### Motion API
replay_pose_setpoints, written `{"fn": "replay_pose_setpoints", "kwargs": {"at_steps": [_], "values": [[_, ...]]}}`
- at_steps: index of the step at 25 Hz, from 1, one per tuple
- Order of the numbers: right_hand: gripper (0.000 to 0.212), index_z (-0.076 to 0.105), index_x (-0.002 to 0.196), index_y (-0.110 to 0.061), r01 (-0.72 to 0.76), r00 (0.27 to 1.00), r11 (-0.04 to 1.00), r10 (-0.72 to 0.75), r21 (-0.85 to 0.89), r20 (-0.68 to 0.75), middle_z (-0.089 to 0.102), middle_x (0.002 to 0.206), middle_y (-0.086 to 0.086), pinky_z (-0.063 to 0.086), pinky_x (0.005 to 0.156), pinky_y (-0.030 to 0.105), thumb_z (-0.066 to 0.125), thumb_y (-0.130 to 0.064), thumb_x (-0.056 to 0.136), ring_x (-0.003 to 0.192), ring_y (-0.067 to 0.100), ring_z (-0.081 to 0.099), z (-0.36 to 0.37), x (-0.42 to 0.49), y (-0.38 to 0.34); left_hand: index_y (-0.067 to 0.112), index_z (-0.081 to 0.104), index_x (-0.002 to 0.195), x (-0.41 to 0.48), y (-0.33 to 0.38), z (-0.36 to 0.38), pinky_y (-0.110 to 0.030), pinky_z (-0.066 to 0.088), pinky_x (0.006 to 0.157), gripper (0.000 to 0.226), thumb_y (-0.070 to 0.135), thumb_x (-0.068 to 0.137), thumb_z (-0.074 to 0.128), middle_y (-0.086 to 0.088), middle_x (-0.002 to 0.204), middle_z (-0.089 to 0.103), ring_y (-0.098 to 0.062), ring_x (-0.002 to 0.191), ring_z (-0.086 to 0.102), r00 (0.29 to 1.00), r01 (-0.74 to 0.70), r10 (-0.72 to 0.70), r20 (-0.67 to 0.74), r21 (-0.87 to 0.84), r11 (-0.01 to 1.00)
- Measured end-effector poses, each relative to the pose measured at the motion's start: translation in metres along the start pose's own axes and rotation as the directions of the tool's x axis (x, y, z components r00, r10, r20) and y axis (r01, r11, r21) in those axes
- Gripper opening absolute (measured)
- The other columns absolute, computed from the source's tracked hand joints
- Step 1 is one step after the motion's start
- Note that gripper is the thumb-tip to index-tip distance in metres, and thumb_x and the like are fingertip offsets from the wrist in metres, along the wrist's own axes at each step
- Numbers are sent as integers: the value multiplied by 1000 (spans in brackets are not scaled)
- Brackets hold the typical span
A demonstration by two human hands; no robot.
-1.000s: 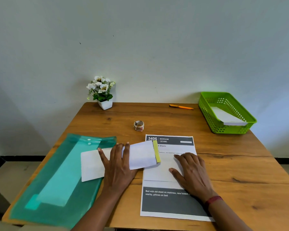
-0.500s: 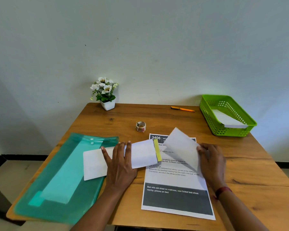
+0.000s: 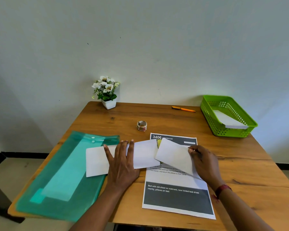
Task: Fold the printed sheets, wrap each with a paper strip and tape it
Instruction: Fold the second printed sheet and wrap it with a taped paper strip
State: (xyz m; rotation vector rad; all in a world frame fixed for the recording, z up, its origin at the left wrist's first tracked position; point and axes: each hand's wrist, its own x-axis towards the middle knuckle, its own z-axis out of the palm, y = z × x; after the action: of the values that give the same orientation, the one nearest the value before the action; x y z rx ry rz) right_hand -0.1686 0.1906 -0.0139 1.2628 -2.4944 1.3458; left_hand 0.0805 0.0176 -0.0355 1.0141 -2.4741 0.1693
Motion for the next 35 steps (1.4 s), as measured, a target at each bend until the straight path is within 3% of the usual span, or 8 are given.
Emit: {"fn": "replay_pose_setpoints", "kwargs": {"at_steps": [9, 14, 20, 28, 30, 32, 35], "values": [[10, 73, 98, -14, -23, 993, 996, 12, -86, -120, 74, 87, 7, 50, 64, 38, 65, -18, 94, 74, 26, 64, -4, 4, 6, 9, 38, 145, 0, 1, -1, -75, 13, 111, 105, 49, 58, 82, -19, 134, 51, -36, 131, 43, 1000, 0, 0, -7, 5, 1000], [10, 73, 98, -13, 24, 986, 984, -53, -176, -159, 73, 85, 7, 49, 68, 42, 66, -18, 93, 74, 26, 61, -6, 3, 5, 9, 38, 144, 0, 1, -2, -76, 13, 111, 105, 51, 58, 82, -20, 133, 53, -37, 129, 47, 1000, 0, 0, -1, 14, 1000], [3, 75, 90, -15, 123, 988, 971, -138, -204, -62, 74, 81, 4, 50, 71, 46, 72, -15, 89, 71, 30, 64, 0, -3, -3, 9, 38, 144, 0, 1, -2, -74, 9, 112, 105, 51, 59, 81, -19, 135, 50, -36, 131, 43, 1000, -5, 5, 4, 15, 1000], [5, 74, 88, -20, 183, 983, 962, -173, -202, 67, 69, 67, 0, 45, 69, 38, 70, -17, 90, 67, 30, 61, 2, 7, -10, 11, 36, 147, 2, 1, -1, -74, 6, 113, 104, 56, 63, 77, -17, 139, 48, -34, 134, 40, 998, -23, 22, 52, 17, 1000], [7, 74, 90, -21, 144, 986, 962, -120, -230, 115, 72, 73, 2, 42, 75, 38, 67, -20, 92, 76, 33, 62, 2, 14, -10, 11, 35, 147, 1, 0, -1, -74, 4, 113, 104, 59, 65, 75, -17, 140, 48, -34, 135, 39, 998, -30, 29, 60, 13, 999], [11, 73, 96, -25, 115, 982, 950, -65, -290, 177, 75, 91, 0, 40, 90, 43, 62, -26, 96, 91, 32, 60, 4, 21, -10, 11, 35, 148, 1, 0, -1, -74, 4, 113, 103, 61, 66, 72, -17, 141, 47, -34, 136, 37, 997, -42, 41, 67, 13, 999], [16, 70, 100, -31, 135, 966, 921, -41, -364, 255, 71, 101, -8, 21, 112, 55, 54, -35, 99, 110, 27, 51, 13, 30, -15, 11, 35, 147, 1, 0, -1, -74, 5, 113, 102, 62, 66, 69, -17, 140, 48, -34, 135, 39, 996, -55, 54, 77, 8, 998]]}}
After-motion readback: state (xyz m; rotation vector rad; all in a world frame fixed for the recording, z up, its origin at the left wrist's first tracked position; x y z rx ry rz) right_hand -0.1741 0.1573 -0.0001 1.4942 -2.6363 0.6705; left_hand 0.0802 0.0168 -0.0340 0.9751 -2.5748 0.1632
